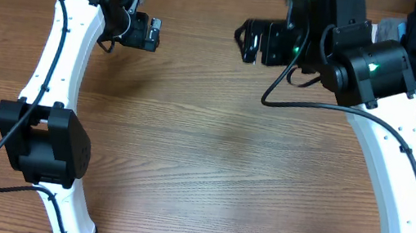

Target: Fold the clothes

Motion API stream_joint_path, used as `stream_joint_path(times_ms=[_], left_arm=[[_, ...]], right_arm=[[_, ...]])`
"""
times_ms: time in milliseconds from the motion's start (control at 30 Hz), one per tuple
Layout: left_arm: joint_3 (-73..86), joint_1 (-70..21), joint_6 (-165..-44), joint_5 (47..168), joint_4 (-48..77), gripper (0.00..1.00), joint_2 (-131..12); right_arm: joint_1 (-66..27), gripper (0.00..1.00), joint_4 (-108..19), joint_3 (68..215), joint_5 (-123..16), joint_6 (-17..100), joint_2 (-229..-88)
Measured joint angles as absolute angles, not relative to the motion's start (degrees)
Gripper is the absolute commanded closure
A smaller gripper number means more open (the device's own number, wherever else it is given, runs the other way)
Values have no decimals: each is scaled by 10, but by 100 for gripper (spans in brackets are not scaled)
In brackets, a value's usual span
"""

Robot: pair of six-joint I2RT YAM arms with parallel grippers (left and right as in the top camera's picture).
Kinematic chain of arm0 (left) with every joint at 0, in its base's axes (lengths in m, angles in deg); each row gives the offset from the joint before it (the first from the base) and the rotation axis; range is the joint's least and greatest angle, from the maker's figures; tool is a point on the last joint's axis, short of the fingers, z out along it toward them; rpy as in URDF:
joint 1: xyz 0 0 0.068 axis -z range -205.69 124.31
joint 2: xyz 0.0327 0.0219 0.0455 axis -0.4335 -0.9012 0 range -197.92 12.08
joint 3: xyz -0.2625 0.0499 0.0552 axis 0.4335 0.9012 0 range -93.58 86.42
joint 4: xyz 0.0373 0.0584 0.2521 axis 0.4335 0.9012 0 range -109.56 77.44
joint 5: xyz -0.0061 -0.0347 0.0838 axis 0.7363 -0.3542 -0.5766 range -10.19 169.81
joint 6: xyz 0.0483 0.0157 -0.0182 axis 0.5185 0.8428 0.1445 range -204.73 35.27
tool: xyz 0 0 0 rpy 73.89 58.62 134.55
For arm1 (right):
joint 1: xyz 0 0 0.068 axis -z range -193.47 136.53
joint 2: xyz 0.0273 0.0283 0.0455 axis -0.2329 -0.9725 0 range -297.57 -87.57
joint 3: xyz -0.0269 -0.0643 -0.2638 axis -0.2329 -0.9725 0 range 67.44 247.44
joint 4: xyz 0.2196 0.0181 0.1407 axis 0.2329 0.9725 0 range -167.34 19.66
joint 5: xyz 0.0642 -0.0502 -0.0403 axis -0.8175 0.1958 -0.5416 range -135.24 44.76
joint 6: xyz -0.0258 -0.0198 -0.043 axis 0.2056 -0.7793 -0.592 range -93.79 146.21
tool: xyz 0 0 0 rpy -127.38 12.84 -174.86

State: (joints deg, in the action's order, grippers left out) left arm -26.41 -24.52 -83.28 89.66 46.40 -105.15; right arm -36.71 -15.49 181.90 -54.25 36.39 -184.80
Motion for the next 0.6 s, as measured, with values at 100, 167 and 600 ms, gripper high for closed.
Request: stream_joint_path(times_ms=[100,167,600], left_arm=[[-264,-245,-833,897,464,0,-1052],[-264,-245,-833,897,464,0,-1052],[-264,-245,-833,897,464,0,-1052]], right_arm=[[-367,0,-184,1819,-506,342,-1836],[-367,0,-188,1819,-493,320,-1819],[-280,0,-216,1742,-472,260,-1586]])
